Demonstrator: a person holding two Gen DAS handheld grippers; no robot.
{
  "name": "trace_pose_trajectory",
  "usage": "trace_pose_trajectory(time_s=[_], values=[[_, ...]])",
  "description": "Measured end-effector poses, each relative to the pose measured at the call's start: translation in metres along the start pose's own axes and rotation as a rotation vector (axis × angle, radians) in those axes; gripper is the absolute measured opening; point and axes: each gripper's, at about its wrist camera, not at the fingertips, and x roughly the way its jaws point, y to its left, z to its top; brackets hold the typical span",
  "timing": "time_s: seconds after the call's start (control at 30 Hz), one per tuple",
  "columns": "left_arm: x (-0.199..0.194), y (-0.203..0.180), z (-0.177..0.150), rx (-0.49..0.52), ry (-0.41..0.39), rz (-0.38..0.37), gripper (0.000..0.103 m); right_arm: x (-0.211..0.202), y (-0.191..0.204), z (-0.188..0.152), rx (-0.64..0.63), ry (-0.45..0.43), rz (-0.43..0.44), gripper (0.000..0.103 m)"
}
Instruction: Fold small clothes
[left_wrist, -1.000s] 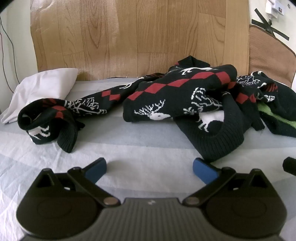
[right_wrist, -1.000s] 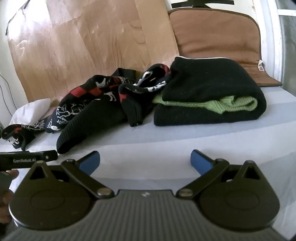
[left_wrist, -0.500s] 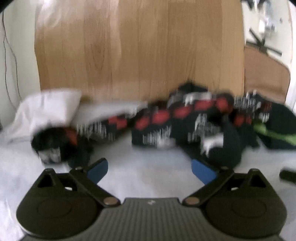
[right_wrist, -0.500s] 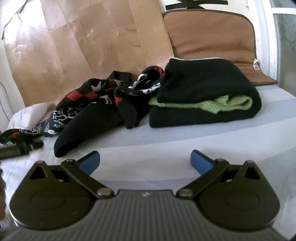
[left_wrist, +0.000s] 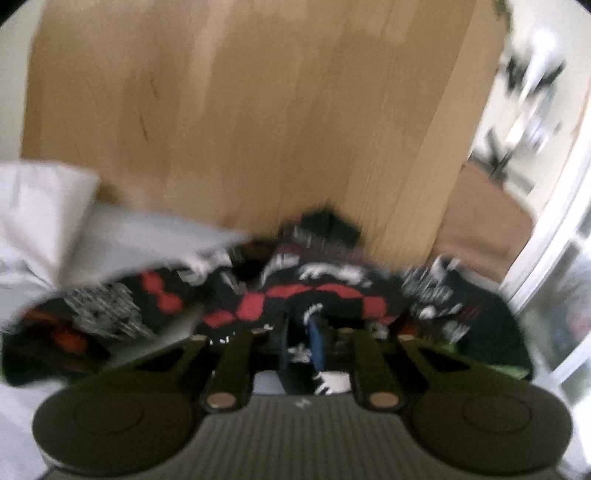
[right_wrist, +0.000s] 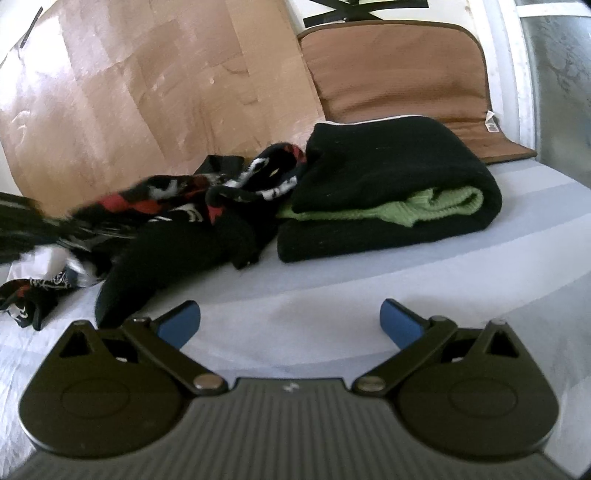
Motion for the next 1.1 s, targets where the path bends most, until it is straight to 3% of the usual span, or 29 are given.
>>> trace_pose_trajectory(time_s=[0.03, 0.13, 0.23, 0.27, 0.33, 0.4, 0.47, 0.53, 0.6, 0.73, 0.8, 0.83, 0.87, 0.9, 0.97, 1.0, 1.1], values=[[-0.024, 0.008, 0.001, -0.014, -0.029, -0.018, 0.002, 0.0, 0.001, 0.0, -0.001, -0.001, 0.0, 0.103], [-0.111, 0.033, -0.004, -0.02, -0.182, -0.084, 0.002, -0.005, -0.001, -0.001, 0.016, -0.037, 0.013, 0.103], [-0.191, 0.056, -0.021, 0.058, -0.302, -0.132, 0.002, -0.016, -0.007, -0.003, 0.04, -0.085, 0.037, 0.103], [-0.208, 0.062, -0.027, 0.088, -0.321, -0.128, 0.004, -0.018, -0.01, -0.002, 0.053, -0.099, 0.055, 0.103], [-0.221, 0.07, -0.034, 0.123, -0.317, -0.04, 0.006, -0.014, -0.015, 0.004, 0.084, -0.095, 0.09, 0.103], [-0.208, 0.08, -0.035, 0.103, -0.263, 0.035, 0.031, -0.001, -0.02, 0.017, 0.175, -0.062, 0.122, 0.103], [-0.18, 0.096, -0.032, 0.017, -0.197, 0.096, 0.078, 0.008, -0.021, 0.027, 0.282, -0.05, 0.188, 0.103], [-0.143, 0.12, -0.029, -0.097, -0.118, 0.13, 0.085, 0.016, -0.014, 0.037, 0.328, -0.056, 0.216, 0.103], [-0.102, 0.149, -0.025, -0.244, -0.014, 0.102, 0.085, 0.028, -0.002, 0.047, 0.315, -0.047, 0.193, 0.103], [-0.039, 0.169, -0.023, -0.414, 0.079, -0.003, 0.083, 0.067, 0.009, 0.067, 0.345, 0.015, 0.193, 0.103], [-0.013, 0.164, -0.023, -0.442, 0.1, -0.029, 0.07, 0.091, 0.01, 0.077, 0.38, 0.032, 0.17, 0.101], [0.002, 0.163, -0.022, -0.458, 0.123, -0.039, 0.043, 0.105, 0.012, 0.082, 0.404, 0.039, 0.153, 0.087], [0.015, 0.162, -0.022, -0.466, 0.155, -0.035, 0.005, 0.112, 0.013, 0.086, 0.409, 0.039, 0.15, 0.067], [0.023, 0.16, -0.022, -0.476, 0.194, -0.031, 0.006, 0.12, 0.014, 0.09, 0.396, 0.054, 0.144, 0.018], [0.022, 0.158, -0.021, -0.48, 0.209, 0.0, 0.006, 0.122, 0.014, 0.099, 0.391, 0.078, 0.135, 0.014], [0.01, 0.158, -0.018, -0.461, 0.184, 0.003, 0.006, 0.111, 0.014, 0.104, 0.392, 0.041, 0.15, 0.014], [-0.059, 0.171, -0.004, -0.425, 0.032, 0.015, 0.005, 0.05, 0.016, 0.121, 0.3, -0.076, 0.231, 0.013]])
